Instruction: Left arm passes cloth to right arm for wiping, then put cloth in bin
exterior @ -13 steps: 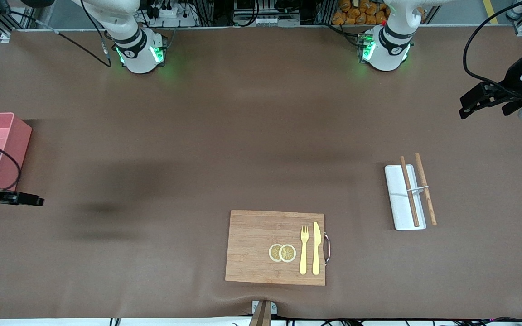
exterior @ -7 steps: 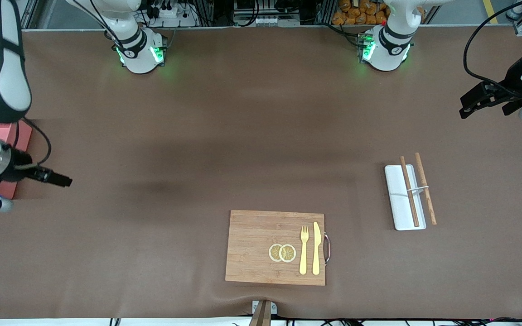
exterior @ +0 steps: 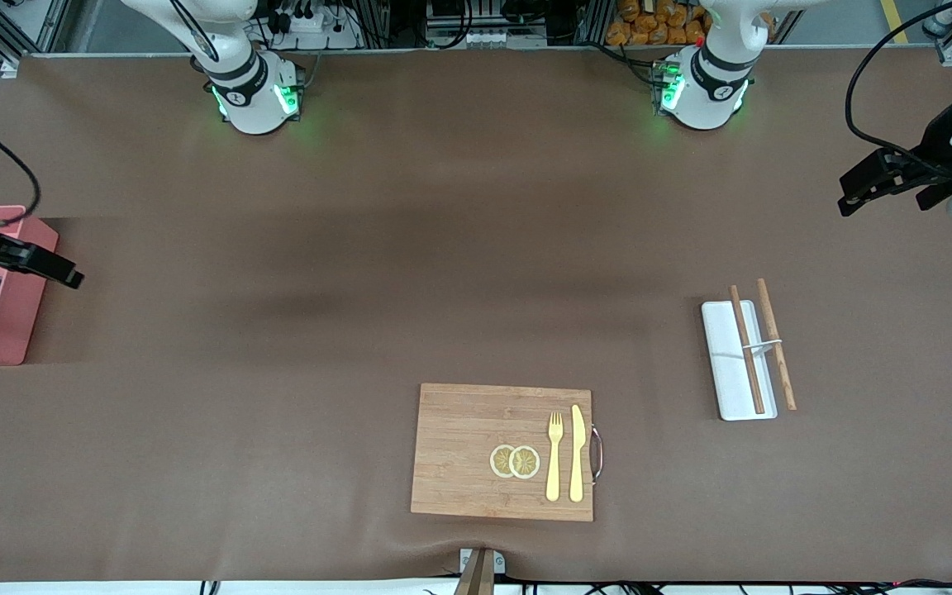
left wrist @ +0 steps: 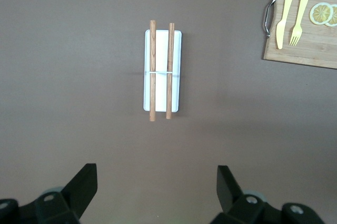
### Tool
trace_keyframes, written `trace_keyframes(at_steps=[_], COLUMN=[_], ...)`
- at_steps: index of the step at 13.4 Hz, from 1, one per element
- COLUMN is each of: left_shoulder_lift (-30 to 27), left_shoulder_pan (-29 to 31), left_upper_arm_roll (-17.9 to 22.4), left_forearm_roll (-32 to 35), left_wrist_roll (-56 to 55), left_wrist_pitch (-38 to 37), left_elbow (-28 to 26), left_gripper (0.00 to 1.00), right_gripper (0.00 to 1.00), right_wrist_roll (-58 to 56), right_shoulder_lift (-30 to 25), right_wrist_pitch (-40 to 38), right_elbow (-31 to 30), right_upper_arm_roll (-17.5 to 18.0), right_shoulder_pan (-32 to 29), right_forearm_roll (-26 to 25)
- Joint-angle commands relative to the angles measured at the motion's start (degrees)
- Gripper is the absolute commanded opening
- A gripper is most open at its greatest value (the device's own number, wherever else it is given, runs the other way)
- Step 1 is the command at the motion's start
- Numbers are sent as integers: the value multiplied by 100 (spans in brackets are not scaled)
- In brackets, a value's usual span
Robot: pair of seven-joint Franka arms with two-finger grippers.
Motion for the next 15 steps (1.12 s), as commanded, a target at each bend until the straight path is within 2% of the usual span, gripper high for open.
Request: trace_keyframes(at_steps=[1,5,15], left_shoulder_lift=[-163,-163,-163], left_shoulder_pan=[28,28,37], left_upper_arm_roll=[15,15,15], left_forearm_roll=[-81,-81,-81], left_wrist_roll=[144,144,144], left_wrist_pitch=[-39,-39,-30], left_elbow=[-129,-129,-129], left_gripper=[100,100,100], right_gripper=[100,100,100], right_wrist_roll=[-281,25,-123], right_shoulder_lift=[-301,-565,-487], right_wrist_pitch=[-11,-230,-125], right_elbow=[-149,-219,-158], right_upper_arm_roll=[36,44,62], right_shoulder_pan=[-184,-158,-114], right_forearm_roll=[286,295,269])
